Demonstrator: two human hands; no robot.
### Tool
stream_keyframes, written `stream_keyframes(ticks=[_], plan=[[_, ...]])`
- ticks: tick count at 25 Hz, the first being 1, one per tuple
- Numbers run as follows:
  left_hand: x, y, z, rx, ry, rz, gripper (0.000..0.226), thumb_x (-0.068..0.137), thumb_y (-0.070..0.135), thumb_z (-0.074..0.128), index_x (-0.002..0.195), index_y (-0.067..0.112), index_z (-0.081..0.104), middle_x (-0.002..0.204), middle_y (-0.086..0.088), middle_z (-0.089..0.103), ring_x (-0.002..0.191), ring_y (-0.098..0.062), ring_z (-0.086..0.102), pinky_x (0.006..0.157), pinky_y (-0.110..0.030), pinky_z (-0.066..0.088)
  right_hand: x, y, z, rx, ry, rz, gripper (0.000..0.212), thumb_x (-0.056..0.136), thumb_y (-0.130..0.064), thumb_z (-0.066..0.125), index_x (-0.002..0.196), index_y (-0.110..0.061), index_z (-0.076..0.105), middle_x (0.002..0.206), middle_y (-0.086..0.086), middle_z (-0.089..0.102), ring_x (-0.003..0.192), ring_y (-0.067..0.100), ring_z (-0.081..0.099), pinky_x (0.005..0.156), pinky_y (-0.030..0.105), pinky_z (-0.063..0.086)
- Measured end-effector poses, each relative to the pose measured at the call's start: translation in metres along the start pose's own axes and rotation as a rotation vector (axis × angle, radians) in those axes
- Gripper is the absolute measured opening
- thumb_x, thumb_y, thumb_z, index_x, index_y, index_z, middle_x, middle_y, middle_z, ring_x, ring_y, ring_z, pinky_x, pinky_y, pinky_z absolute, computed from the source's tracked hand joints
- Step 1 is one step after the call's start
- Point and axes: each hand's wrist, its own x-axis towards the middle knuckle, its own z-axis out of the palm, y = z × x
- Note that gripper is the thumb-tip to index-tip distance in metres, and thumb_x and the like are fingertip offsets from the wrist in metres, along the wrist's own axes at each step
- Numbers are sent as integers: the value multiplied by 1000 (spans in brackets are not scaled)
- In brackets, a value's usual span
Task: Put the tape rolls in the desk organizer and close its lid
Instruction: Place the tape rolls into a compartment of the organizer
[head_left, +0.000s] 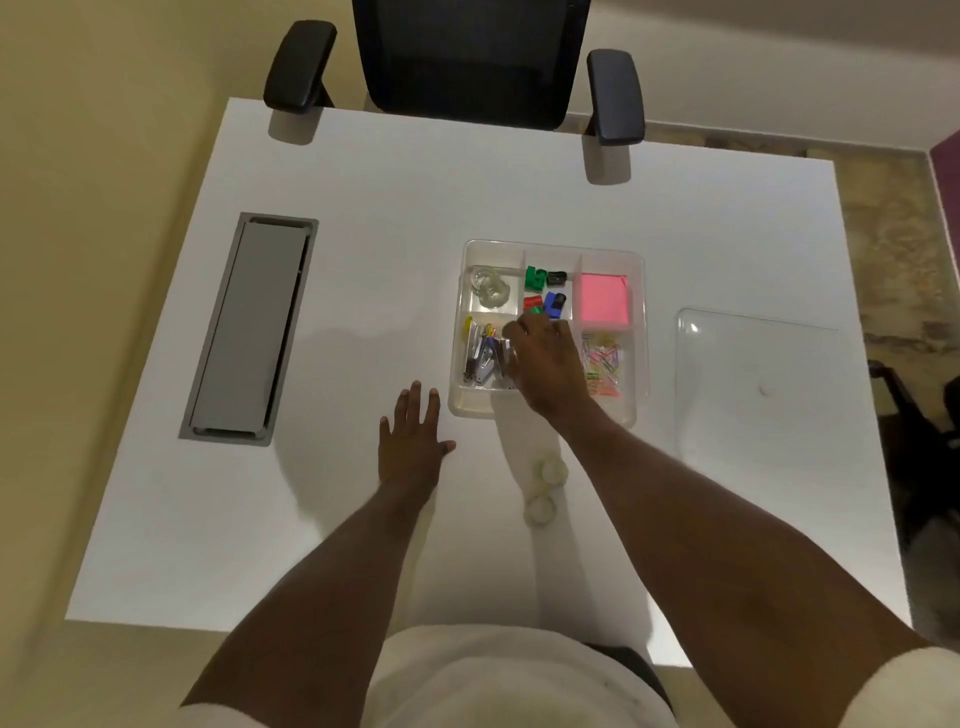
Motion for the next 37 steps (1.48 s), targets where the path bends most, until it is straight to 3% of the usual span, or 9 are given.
stream_keyframes(ticks=[3,8,13,16,19,24,30,33,37], plan=[[-4,2,0,-26,9,0,85,105,45,50,165,21,-5,173,-6,-16,161,-27,-9,130,-54,13,-49,-1,9,40,-32,-4,18,91,-13,63,109,-11,66,107,9,68,101,28,62,85,42,51],[-8,4,0,-25,10,15,83,106,43,47,165,19,-7,173,-7,-17,161,-29,-11,129,-56,13,-124,16,24,133,-121,59,24,87,-13,69,112,-12,67,110,8,68,101,27,64,84,41,54],[-8,4,1,-14,6,14,84,106,44,46,165,19,-7,173,-8,-18,161,-29,-12,129,-56,13,-164,35,36,199,-413,70,63,83,-13,71,143,-20,51,146,6,49,129,27,48,105,39,43],[-7,5,1,-17,10,14,84,106,44,47,165,19,-8,173,-8,-18,161,-29,-12,130,-56,13,-170,37,42,140,-468,-40,62,88,-14,68,145,-23,47,151,4,43,132,25,44,106,39,41],[-7,4,2,-22,15,17,84,106,44,47,165,19,-7,172,-9,-18,161,-29,-13,130,-56,12,-168,34,46,83,-415,-44,49,90,-13,62,138,-21,53,141,4,51,122,27,51,97,37,43],[-8,3,3,-16,26,18,84,106,45,46,165,19,-8,173,-9,-17,161,-29,-12,130,-56,13,-148,22,41,134,-200,-52,55,85,-31,76,133,-15,56,130,9,61,109,26,62,91,37,55],[-4,7,0,-24,14,-4,86,104,44,52,165,19,-4,173,-8,-14,161,-29,-9,129,-57,15,-72,12,24,134,-19,-44,54,84,-36,73,131,-18,52,124,9,59,100,23,60,81,33,52],[-1,6,-1,-37,1,-9,86,104,44,52,165,20,-4,173,-8,-14,161,-29,-9,129,-57,14,-27,13,14,133,34,-6,54,84,-34,75,130,-17,53,121,10,61,100,22,61,82,34,54],[2,5,4,-38,-4,-11,88,104,45,52,165,21,-7,173,-7,-17,161,-29,-11,130,-56,12,32,12,3,92,12,63,54,86,-35,74,131,-14,54,123,10,62,110,27,59,94,41,50]])
